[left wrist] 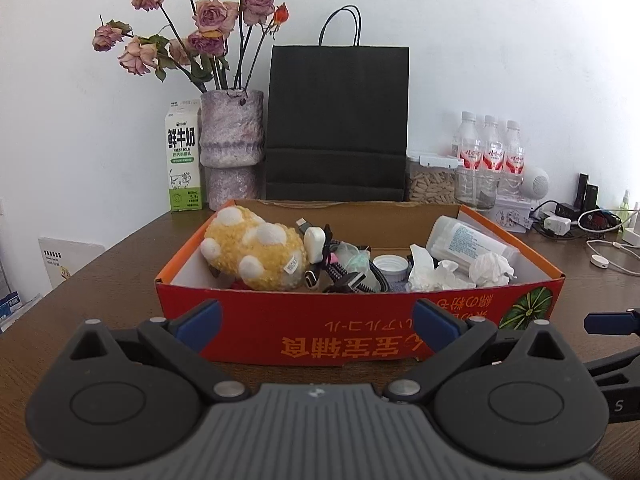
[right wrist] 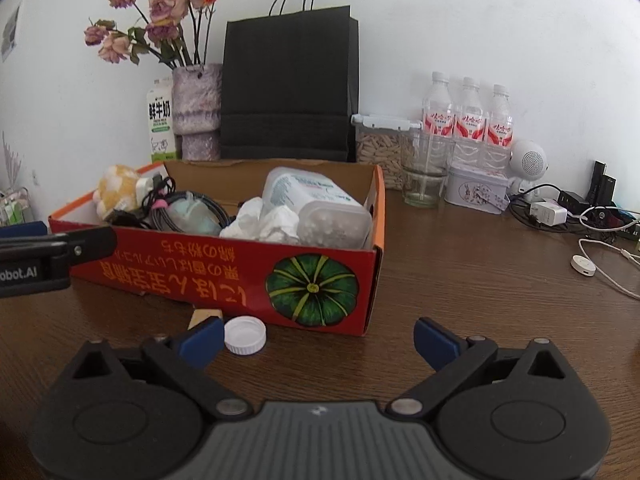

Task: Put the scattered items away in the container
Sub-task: 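Withdraw both tools from the box toward the soap bar and cap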

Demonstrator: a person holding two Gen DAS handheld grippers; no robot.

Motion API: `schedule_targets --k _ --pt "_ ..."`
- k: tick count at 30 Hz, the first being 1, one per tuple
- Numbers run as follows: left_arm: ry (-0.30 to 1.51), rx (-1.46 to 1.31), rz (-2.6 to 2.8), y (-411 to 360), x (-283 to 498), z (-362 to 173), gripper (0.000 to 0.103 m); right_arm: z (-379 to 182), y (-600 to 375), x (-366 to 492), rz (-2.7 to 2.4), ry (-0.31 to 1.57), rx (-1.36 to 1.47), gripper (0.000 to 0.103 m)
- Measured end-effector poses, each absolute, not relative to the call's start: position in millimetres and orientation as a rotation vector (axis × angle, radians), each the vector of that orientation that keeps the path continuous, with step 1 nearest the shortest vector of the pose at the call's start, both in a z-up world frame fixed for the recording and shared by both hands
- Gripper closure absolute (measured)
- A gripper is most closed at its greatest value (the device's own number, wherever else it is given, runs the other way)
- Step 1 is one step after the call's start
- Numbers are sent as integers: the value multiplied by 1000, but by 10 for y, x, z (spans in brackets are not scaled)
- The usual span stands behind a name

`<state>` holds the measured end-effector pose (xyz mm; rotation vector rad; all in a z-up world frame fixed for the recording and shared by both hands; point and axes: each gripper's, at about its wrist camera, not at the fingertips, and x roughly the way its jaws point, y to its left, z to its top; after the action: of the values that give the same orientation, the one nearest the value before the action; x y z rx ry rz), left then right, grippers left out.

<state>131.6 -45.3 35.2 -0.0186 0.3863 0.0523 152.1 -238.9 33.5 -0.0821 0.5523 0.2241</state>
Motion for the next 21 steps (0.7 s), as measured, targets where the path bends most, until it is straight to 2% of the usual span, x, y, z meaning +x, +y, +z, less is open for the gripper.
schedule_targets --k 6,10,16,18,20,21 --pt "446 -102 84 -280 1364 363 0 291 -2294 1608 237 577 -71 14" --pt "466 -142 99 -201 1383 365 0 264 -2271 1717 251 623 -43 25" --pt "476 -127 98 -226 1394 352 0 232 -2199 1784 279 652 -45 30" --pt "477 -124 100 -233 1397 347 0 231 -2186 1779 288 652 -50 39" --pt "482 -122 101 -237 1402 339 0 238 -2176 1763 299 643 -54 62" --pt "483 -121 101 -239 1404 336 0 242 -2175 1756 307 641 -55 68"
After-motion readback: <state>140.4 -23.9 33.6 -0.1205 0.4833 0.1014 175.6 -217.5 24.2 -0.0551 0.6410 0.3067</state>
